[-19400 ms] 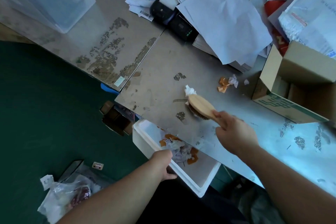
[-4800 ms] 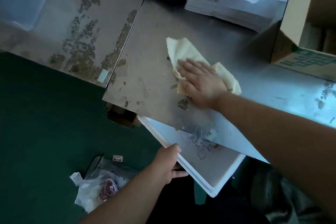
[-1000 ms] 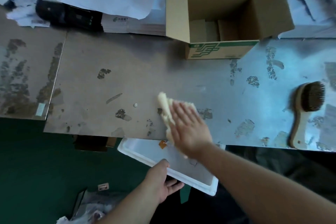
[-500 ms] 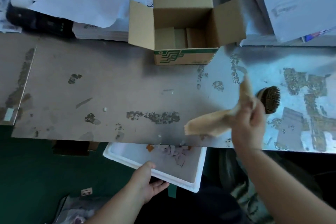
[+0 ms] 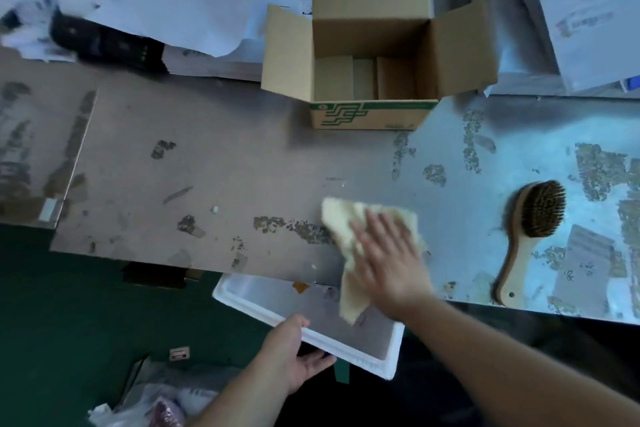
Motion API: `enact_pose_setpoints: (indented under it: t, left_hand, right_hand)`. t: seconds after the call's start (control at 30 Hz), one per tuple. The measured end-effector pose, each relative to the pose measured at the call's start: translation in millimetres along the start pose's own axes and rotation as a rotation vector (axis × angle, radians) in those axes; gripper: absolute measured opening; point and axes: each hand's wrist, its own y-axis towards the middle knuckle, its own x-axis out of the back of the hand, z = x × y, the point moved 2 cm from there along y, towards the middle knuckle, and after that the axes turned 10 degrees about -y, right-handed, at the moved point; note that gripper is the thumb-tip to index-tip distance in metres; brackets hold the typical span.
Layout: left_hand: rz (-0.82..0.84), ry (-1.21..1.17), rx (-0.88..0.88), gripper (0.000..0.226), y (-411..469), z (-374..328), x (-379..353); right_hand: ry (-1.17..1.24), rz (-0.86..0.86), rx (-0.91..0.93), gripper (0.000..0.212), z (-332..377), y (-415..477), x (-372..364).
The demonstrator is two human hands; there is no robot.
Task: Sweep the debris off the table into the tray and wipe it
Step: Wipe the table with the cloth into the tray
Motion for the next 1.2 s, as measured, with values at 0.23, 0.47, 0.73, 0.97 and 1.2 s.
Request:
enact_pose_setpoints:
  t: [0.23,0.47,0.73,0.97,1.2]
  left_hand:
    - [-0.005,-0.002,-0.051,0.014,-7.5,-16.6,14.7]
    - [0.027,-0.072,-0.077,0.021,4.7,-59.6,56.9]
    - [0.05,0.039,-0.113,0.029,14.1,-88.6,89.7]
    - [0.056,0.109,-0.17,0.026,26.4,-114.4,120.1]
    - [0.069,0.106,-0.147,0.024,30.5,-118.5,125.2]
  right_hand:
    - [-0.014,0.022,0.154,0.057,78.2,21.5,-15.0]
    - [0.082,-0.003,-0.046,0.061,119.7,139.0,15.3]
    - [0.122,-0.09,-0.298,0.066,152.7,270.1,42.8]
    - [-0.076,-0.029,-0.016,0.064,200.2,312.5,44.1]
    - [-0.236,0.05,0.444,0.058,243.8,287.9,35.8]
